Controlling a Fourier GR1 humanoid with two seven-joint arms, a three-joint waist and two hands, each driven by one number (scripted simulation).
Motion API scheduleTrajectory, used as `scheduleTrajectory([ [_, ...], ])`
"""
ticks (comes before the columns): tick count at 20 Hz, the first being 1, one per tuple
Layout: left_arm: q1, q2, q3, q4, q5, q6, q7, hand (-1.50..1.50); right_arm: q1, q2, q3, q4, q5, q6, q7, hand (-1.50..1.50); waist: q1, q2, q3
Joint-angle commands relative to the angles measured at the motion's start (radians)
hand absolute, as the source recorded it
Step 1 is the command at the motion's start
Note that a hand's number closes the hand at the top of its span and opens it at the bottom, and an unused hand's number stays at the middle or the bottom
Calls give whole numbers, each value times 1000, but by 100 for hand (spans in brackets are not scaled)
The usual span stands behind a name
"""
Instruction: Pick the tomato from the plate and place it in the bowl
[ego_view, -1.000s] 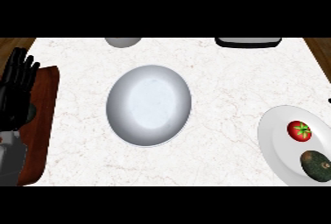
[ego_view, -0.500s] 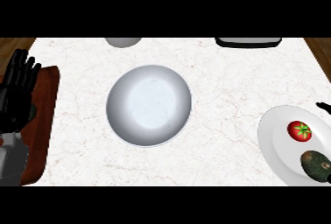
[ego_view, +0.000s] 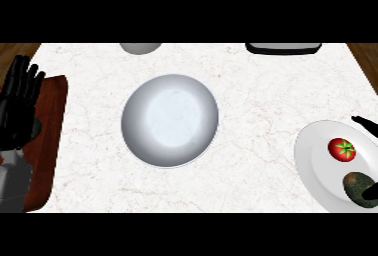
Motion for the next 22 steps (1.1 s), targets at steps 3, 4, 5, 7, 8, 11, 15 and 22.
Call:
scheduleTrajectory([
  [3, -3, -38, -29, -41, -37, 28, 35, 0, -83, 51, 5, 160, 96, -56, -124, -150, 2, 0, 0],
  [4, 14, -2, 26, 3, 3, -26, 4, 0, -3, 63, -3, 68, 81, -32, -120, -150, -2, -1, 0],
  [5, 20, 22, 48, -11, 18, -46, 16, 0, -45, 48, 3, 114, 112, -25, -124, -150, 1, 0, 0],
  [7, 26, -37, 3, 18, -28, -23, -61, 0, -64, 64, 5, 128, 136, -21, -101, -150, -1, 0, 0],
  [8, -16, -42, -12, 41, -40, 3, -12, 0, -121, 73, 20, 231, 160, -45, -135, -150, 2, 1, 0],
  [11, -7, -10, 27, -2, -11, -32, 20, 0, -75, 94, -3, 175, 178, -29, -121, -150, -1, 0, 0],
  [15, 25, -65, -39, -116, -69, 37, 88, 0, -93, 153, 36, 224, 234, -87, -120, -150, 3, -1, 0],
  [22, -26, -29, 20, -19, -45, -14, 29, 0, -119, 121, -28, 390, 274, -115, -225, -150, 0, 0, 0],
])
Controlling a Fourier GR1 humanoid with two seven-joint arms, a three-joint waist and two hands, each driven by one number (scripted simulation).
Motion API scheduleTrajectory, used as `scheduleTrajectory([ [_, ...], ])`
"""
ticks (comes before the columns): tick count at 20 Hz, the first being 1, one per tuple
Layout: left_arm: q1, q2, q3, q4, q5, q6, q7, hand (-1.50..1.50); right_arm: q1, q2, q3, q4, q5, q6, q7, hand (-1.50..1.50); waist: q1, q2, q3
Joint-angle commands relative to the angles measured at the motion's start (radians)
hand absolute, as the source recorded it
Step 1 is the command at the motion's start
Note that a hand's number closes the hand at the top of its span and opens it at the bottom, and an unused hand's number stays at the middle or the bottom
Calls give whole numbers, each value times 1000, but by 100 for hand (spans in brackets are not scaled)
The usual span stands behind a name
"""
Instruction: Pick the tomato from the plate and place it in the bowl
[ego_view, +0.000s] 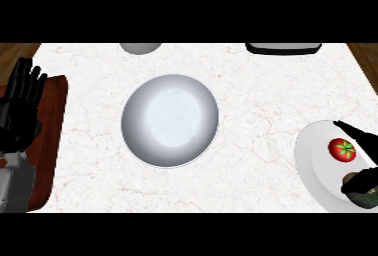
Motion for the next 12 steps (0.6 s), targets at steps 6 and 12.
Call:
scheduleTrajectory([
  [6, 3, 2, 12, -42, 10, -13, 35, 0, -35, 15, -28, 77, 50, 8, 27, -150, 0, -1, 0],
  [12, 59, -7, 0, -97, 6, -20, 49, 0, -69, 53, -29, 218, 98, -220, -132, 150, 6, -1, 1],
])
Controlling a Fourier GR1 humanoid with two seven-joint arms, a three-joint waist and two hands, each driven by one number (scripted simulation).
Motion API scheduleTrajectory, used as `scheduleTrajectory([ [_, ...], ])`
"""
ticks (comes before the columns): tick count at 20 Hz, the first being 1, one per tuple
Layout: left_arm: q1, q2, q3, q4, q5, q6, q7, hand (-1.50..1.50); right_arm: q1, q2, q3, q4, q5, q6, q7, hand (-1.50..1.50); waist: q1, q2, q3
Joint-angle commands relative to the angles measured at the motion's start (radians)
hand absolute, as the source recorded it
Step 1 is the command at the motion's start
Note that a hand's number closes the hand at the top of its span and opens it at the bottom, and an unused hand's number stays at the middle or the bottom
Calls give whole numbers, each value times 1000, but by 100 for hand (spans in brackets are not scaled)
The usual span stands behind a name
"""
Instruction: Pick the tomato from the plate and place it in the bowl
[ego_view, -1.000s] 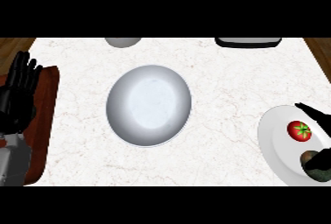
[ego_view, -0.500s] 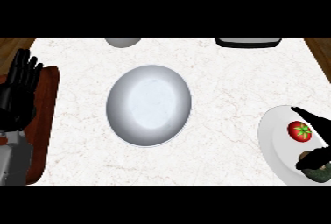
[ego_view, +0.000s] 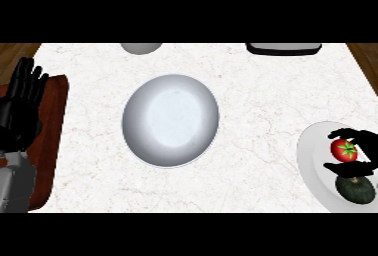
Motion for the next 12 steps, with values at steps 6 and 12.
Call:
scheduleTrajectory([
  [6, -17, 4, 10, 33, -1, -14, 9, 0, -42, -32, -13, 39, 34, -56, -91, 150, -5, 2, 3],
  [12, 41, 19, 39, -18, 18, -34, -7, 0, 204, -78, 20, -180, 94, -57, -65, 150, -14, -1, 3],
])
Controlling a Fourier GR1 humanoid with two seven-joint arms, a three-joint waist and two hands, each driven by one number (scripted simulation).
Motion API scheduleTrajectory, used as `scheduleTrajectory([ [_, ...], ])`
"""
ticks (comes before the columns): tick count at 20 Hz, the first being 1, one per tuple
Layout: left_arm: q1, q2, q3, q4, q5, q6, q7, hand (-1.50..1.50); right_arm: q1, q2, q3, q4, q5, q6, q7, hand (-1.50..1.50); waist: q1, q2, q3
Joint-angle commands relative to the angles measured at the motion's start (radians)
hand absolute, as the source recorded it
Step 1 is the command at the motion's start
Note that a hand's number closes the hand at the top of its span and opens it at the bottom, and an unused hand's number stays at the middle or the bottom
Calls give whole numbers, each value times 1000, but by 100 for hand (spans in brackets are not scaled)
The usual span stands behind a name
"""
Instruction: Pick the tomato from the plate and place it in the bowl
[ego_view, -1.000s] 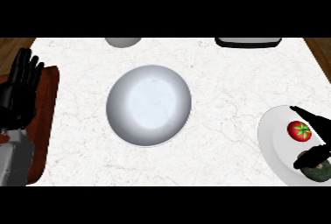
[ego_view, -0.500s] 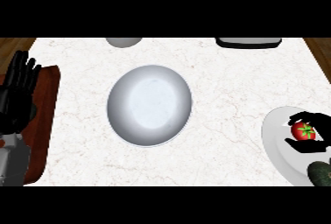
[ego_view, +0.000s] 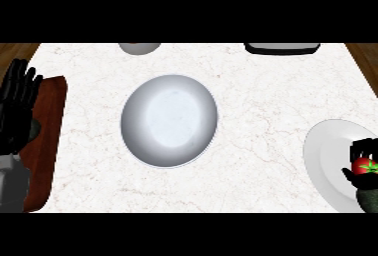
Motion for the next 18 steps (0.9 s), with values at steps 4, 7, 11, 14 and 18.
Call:
scheduleTrajectory([
  [4, 10, 4, 6, -66, -2, 20, 65, 0, 130, -68, -41, -175, 19, 27, -7, 150, 0, 0, 1],
  [7, -55, 19, 20, 83, -14, -8, -38, 0, 143, -11, -44, -313, 11, 51, 75, 150, -5, 2, 1],
  [11, 23, -15, 0, -24, -4, 4, 7, 0, 231, -67, -159, -476, -37, 15, 65, 150, -13, -3, 1],
  [14, 37, 15, 26, -38, 11, -14, 17, 0, 236, -75, -216, -669, -106, 134, 152, 150, -15, -5, 0],
  [18, 45, -37, -7, -30, -27, 25, -25, 0, 195, -60, -272, -819, -284, 253, 115, 150, -22, -6, -1],
])
